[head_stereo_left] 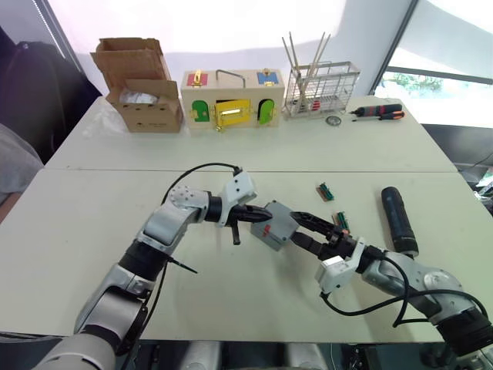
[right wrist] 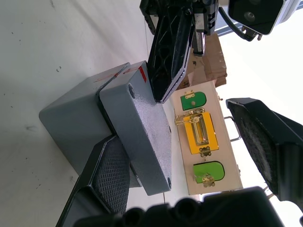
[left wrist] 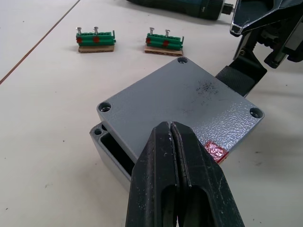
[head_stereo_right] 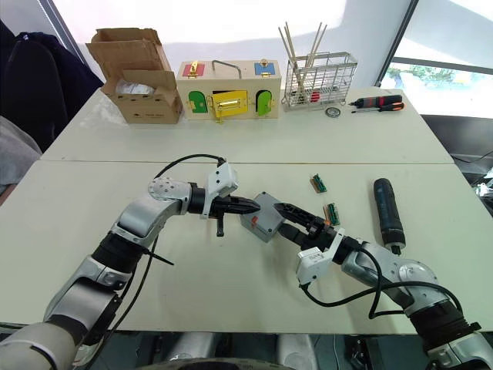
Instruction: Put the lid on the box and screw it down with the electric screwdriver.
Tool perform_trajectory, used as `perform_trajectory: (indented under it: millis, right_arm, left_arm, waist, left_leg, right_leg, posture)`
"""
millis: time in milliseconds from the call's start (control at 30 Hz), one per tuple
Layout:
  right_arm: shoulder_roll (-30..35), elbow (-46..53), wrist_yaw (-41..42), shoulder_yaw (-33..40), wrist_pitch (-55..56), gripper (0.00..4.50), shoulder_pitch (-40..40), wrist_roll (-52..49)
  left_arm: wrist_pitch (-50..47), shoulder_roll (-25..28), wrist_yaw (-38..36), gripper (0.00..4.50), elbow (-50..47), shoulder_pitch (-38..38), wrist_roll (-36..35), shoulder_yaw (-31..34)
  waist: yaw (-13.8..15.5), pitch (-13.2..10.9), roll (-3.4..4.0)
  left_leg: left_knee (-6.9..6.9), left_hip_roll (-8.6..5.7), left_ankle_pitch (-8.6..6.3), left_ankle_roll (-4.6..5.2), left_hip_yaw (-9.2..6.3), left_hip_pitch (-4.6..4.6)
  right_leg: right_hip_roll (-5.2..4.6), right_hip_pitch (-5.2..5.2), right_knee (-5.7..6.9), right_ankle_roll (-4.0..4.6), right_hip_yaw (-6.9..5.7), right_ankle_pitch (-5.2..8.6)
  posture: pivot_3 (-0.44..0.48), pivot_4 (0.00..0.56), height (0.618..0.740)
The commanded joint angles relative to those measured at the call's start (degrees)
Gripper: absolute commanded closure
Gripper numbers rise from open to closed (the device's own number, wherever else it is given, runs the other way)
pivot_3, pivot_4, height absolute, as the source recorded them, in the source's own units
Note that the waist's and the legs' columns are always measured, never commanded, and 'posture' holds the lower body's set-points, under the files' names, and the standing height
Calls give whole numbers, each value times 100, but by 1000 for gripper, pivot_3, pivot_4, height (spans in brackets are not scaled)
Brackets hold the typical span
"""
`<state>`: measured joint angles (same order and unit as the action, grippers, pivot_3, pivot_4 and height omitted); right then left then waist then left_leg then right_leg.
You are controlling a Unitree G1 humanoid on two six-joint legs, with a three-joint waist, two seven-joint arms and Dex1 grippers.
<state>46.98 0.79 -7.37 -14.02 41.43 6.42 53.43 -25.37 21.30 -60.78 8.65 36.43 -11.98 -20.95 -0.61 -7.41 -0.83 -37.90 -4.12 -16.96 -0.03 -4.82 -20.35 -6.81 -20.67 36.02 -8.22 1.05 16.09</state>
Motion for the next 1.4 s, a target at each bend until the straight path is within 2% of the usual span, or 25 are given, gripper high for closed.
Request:
perform_trajectory:
  millis: [33, 133, 200, 267, 333, 433, 467, 667, 833, 933, 1067, 1400]
  right_arm:
    - [57, -178, 279, -168, -7, 635, -89, 40]
    - [54, -186, 283, -175, -14, 635, -95, 48]
    - [46, -217, 281, -186, -26, 1281, -76, 67]
    - [47, -233, 288, -207, -26, 1696, -65, 82]
    - [45, -240, 280, -234, -23, 2436, -65, 106]
    - [34, -218, 273, -260, -35, 3962, -85, 136]
    - [27, -206, 265, -269, -40, 4337, -96, 152]
    - [-11, -108, 207, -248, -123, 4354, -131, 210]
    - [9, 69, -83, -128, -180, 4354, -147, 387]
    - [9, 159, -239, -48, -200, 4354, -95, 415]
    - [-39, 72, -261, -133, -189, 4354, 33, 438]
    - [-84, -90, -312, -210, -101, 4354, 274, 437]
  left_arm:
    - [-220, 113, 88, 4500, 387, -228, 321, -214]
    - [-210, 119, 91, 4500, 373, -241, 330, -223]
    - [-214, 117, 87, 4500, 350, -252, 320, -222]
    - [-223, 112, 83, 4500, 329, -255, 310, -224]
    - [-231, 105, 81, 4500, 312, -250, 299, -221]
    - [-246, 97, 81, 4500, 282, -246, 283, -213]
    - [-250, 93, 78, 4500, 262, -247, 271, -203]
    - [-430, 115, -40, 4500, -29, -219, -21, 52]
    - [-881, 117, -135, 4500, -348, -105, -649, 614]
    - [-1134, 118, -87, 4500, -416, 20, -928, 923]
    - [-1121, 182, 40, 4500, -217, 125, -884, 1083]
    - [-1147, 85, 180, 4500, -217, 163, -1022, 1246]
  waist:
    - [-1, 0, 0]
    - [-1, 0, 0]
    - [0, 0, 0]
    - [1, 0, 0]
    - [2, -1, 1]
    - [0, -3, 7]
    - [1, 2, 6]
    - [-2, -1, 9]
    - [-4, -15, 18]
    - [-12, -32, 27]
    - [-11, -39, 23]
    - [-8, -95, 21]
  left_leg:
    - [0, 0, 0, 0, 0, 0]
    - [0, 0, 0, 0, 0, 0]
    - [1, 1, 0, 0, 0, 0]
    - [1, 1, 0, 0, -1, -1]
    - [1, 2, 0, 0, -1, -2]
    - [1, 1, 0, 0, -2, -6]
    - [2, 3, 0, 0, -2, -6]
    - [8, 4, -1, 0, -2, -6]
    - [20, 3, 0, -2, -2, -18]
    - [19, 1, 7, -12, -1, -62]
    - [14, -4, 43, -74, 2, -132]
    - [17, -3, 45, -77, 3, -133]
  right_leg:
    - [0, 0, 0, 0, 0, 0]
    - [0, 0, -1, 0, 0, 1]
    - [0, 0, -1, 2, 0, 1]
    - [0, 0, -2, 2, 0, 2]
    - [-2, 0, -2, 3, 0, 3]
    - [-3, -4, -3, 2, 0, 3]
    - [-3, -6, -1, 2, 2, 4]
    - [-4, -7, -5, 1, 3, 7]
    - [-4, -30, -2, -2, 5, 6]
    - [-4, -78, 11, -4, 9, 5]
    - [-3, -156, 30, -4, 15, 3]
    - [-3, -157, 29, -3, 15, 2]
  posture:
    - [0, 150, 730]
    - [0, 150, 730]
    - [0, 150, 730]
    - [0, 150, 730]
    - [0, 150, 730]
    - [0, 150, 730]
    - [0, 150, 730]
    - [0, 150, 730]
    - [0, 150, 730]
    - [0, 150, 730]
    - [0, 150, 730]
    - [0, 150, 730]
